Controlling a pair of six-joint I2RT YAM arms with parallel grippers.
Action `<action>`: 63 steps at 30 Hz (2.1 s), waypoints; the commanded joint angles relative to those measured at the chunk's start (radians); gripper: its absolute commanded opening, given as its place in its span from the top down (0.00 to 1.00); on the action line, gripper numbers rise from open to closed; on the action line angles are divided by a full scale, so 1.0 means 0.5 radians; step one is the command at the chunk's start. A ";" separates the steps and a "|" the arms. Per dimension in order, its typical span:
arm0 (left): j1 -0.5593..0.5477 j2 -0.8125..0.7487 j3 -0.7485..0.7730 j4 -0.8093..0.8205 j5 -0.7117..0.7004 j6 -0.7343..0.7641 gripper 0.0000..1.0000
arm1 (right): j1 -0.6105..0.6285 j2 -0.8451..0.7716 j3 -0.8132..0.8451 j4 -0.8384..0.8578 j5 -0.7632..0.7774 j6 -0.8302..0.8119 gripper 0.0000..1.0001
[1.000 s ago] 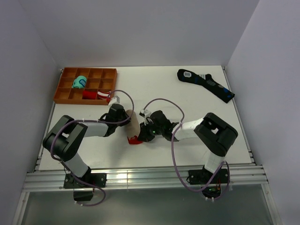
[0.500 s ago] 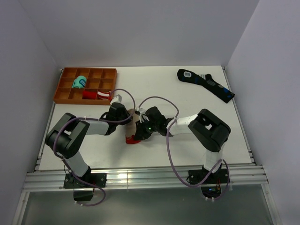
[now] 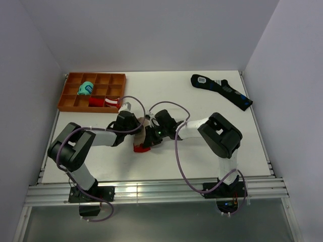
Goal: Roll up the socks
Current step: Roll the sock at the center of the board.
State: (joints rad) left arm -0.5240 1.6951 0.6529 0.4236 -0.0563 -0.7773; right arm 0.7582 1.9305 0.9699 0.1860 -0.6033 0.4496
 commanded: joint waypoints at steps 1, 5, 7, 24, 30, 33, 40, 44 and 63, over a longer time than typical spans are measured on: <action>0.008 -0.135 -0.072 0.018 0.011 0.066 0.79 | -0.022 0.088 0.002 -0.286 0.130 -0.019 0.99; 0.008 -0.288 -0.137 0.024 -0.041 0.082 0.74 | -0.022 0.109 -0.010 -0.335 0.121 -0.009 0.99; 0.008 -0.420 -0.170 0.030 -0.059 0.100 0.70 | -0.025 0.112 -0.013 -0.350 0.117 0.003 0.99; -0.467 -1.396 -0.846 -0.196 -0.562 -0.025 0.66 | -0.025 0.207 0.171 -0.593 0.117 0.027 0.99; -0.584 -1.463 -0.938 -0.255 -0.700 -0.142 0.64 | -0.025 0.226 0.202 -0.614 0.111 0.030 0.99; -0.679 -1.451 -0.931 -0.289 -0.829 -0.182 0.65 | -0.025 0.232 0.208 -0.627 0.114 0.030 0.99; -0.869 -1.399 -0.971 -0.292 -1.019 -0.289 0.63 | -0.025 0.256 0.229 -0.636 0.102 0.030 0.99; -0.906 -1.283 -0.932 -0.307 -1.075 -0.295 0.63 | -0.025 0.262 0.248 -0.642 0.099 0.027 0.99; -0.962 -1.252 -0.923 -0.243 -1.176 -0.308 0.60 | -0.022 0.281 0.214 -0.620 0.078 0.027 0.99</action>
State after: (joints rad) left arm -0.9993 1.0519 0.1715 0.2794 -0.6170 -0.9409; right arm 0.7414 2.0022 1.1122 -0.0338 -0.6670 0.5011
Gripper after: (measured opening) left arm 0.395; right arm 0.175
